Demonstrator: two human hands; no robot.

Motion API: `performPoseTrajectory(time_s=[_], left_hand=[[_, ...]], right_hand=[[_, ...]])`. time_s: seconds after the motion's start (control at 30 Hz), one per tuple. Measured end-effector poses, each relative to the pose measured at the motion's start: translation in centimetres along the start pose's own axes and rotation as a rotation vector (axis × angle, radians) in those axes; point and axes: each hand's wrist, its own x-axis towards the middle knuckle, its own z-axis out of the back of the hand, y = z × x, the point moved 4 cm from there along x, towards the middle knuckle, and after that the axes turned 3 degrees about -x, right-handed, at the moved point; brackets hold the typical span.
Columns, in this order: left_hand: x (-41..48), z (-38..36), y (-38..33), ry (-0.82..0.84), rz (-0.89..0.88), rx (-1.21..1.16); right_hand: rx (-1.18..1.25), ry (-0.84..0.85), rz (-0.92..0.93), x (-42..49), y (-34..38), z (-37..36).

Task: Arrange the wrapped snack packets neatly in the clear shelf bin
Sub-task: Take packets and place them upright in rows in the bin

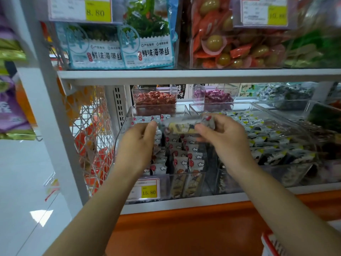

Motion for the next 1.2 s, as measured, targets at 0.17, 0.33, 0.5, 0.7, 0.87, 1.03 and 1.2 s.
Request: performPoseTrajectory(time_s=[0.17,0.33,0.5,0.7,0.87,1.03,1.2], left_hand=[[5.8,-2.5,2.4,0.153,-0.135,0.589],[10.9,-5.9,5.9,0.428,-0.102,0.866],[12.3,-7.1,8.2,0.593,-0.083,0.958],[11.2,-6.2,8.1,0.633,-0.074,1.021],[10.2,-5.8,7.5,0.645,-0.091,1.053],[10.6,-5.7,7.4,0.627,-0.134,1.022],[11.9,-6.6,8.3,0.584,-0.095,0.972]], right_hand=[[-0.100,-0.069,-0.040,5.5,-1.3,-0.5],[-0.177,-0.074,-0.085,10.2,-3.1,-2.6],[-0.183,-0.111,-0.086,12.2,-4.6,-4.3],[-0.344,-0.072,-0.029,13.8,-4.9,-6.1],[-0.553,0.049,0.097,14.6,-4.1,-8.9],[-0.581,0.006,0.183,14.9,-4.2,-9.9],[-0.493,-0.078,0.128,14.8,-4.9,-8.9]])
